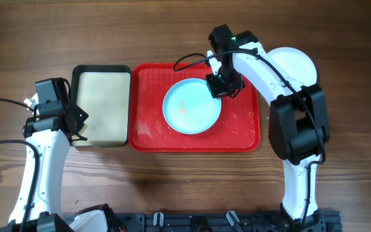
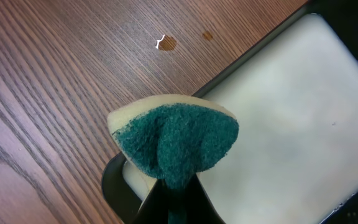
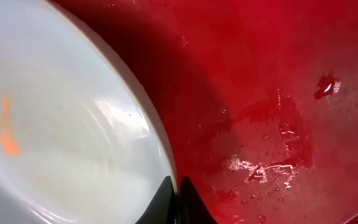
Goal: Clean dirty plates on tray and stack at the side
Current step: 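Drag the light-blue plate to the center of the red tray with the right gripper, then move the sponge with the left gripper onto the light-blue plate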
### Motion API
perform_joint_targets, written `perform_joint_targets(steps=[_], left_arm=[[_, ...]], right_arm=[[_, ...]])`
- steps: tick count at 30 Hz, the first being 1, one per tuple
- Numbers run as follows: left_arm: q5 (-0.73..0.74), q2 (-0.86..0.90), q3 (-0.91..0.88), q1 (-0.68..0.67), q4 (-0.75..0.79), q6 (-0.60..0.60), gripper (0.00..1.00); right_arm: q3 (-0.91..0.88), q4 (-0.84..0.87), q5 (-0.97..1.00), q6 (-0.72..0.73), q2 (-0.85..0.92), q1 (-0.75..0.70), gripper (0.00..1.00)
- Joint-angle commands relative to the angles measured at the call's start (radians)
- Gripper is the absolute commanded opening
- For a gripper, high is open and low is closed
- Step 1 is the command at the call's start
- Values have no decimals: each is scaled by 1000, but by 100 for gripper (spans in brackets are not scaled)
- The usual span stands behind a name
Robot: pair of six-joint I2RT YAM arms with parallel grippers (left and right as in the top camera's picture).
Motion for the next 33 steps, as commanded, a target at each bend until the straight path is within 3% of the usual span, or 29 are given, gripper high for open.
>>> perform_joint_targets(steps=[1,4,5,7,9,11,16,20,22,26,30,33], left_arm=[[2,-11,-12,5,4,9,4],[2,-11,-12,5,4,9,4],[2,-11,-12,5,4,9,4],[2,-11,-12,5,4,8,4],[2,-11,-12,5,5,9,4],[5,-11,-12,5,4,13,4],[163,-12,-12,5,51,121,4],[470,-16,1,5,117,242,4],[544,-16,31,5,109,243,4],[579,-16,96,-19,56,240,4],[576,-15,100,-145,62,240,4],[526,-15,100,-235,83,182,4]], right_arm=[[-23,18,3,-10,11,4,8],[-27,32,3,-9,11,5,18],[-27,39,3,-10,11,5,32],[-27,55,3,-10,11,3,46],[-27,67,3,-7,11,2,56],[-27,72,3,-6,11,2,58],[-15,66,2,-9,10,-13,58],[-2,18,-36,-7,8,-39,58],[-5,-29,-75,-6,8,-48,53],[-28,-39,-114,-6,8,-37,27],[-78,6,-114,-8,8,-18,24],[-93,27,-114,-8,8,-17,12]])
